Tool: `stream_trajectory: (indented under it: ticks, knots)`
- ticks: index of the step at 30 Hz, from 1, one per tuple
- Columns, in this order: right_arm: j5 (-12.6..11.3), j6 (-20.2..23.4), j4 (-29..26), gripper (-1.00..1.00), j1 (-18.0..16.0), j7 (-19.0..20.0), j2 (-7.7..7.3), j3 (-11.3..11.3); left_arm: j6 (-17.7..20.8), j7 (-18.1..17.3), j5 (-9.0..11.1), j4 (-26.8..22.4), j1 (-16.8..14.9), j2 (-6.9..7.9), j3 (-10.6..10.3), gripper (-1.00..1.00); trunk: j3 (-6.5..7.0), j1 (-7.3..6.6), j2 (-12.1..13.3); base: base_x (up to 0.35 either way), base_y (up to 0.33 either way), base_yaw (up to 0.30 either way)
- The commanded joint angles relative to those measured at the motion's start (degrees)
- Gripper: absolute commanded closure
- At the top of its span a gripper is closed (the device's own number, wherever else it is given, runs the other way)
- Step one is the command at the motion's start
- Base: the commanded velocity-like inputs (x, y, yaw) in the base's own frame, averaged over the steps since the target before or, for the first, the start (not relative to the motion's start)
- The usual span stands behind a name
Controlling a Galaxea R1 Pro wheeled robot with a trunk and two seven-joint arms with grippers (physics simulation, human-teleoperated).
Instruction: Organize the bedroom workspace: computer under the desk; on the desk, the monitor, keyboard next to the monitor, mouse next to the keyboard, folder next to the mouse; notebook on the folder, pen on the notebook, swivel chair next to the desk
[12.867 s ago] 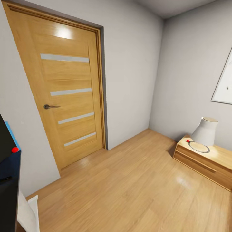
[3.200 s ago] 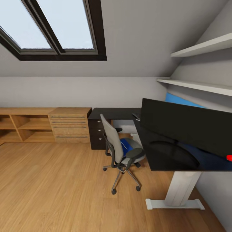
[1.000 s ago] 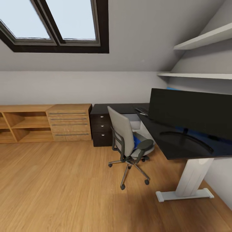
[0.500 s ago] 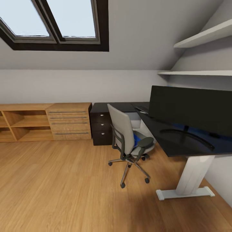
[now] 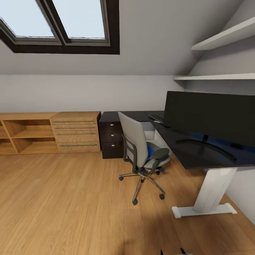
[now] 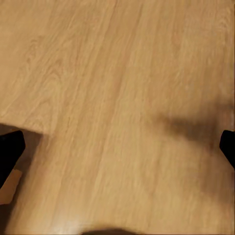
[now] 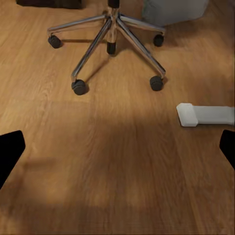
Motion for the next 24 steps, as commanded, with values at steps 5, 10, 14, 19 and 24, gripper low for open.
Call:
stream_trajectory:
  ticks: [5,10,14,19,24]
  knots:
    - [-0.5,8.3,-6.8,-1.00,-2.8,-5.2,0.34,0.2,17.1,0.1,0.5,-14.1,0.0,-0.98,-1.3,-1.00,-0.96,1.10,-2.0,0.000,0.000,0.000]
    - [-0.8,17.9,-8.5,-1.00,-10.0,-6.5,1.58,0.1,29.4,0.0,0.6,-25.7,-0.1,-1.25,-2.7,-1.00,-1.86,2.20,-4.0,0.000,0.000,0.000]
    - [-1.5,26.9,-8.8,-1.00,-22.0,-7.1,2.37,0.1,35.9,0.4,0.7,-36.7,-0.1,-1.25,-5.9,-1.00,-2.58,3.08,-5.7,0.000,0.000,0.000]
    - [-3.5,28.4,-5.8,-1.00,-24.4,-7.2,2.45,0.1,36.8,0.5,0.8,-37.4,-0.1,-1.25,-8.9,-1.00,-3.47,4.18,-7.7,0.000,0.000,0.000]
    - [-4.5,29.2,-1.4,-1.00,-25.5,-7.3,2.23,0.0,37.2,2.1,0.9,-40.0,-0.1,-1.25,-10.0,-1.00,-4.37,5.28,-9.7,0.000,0.000,0.000]
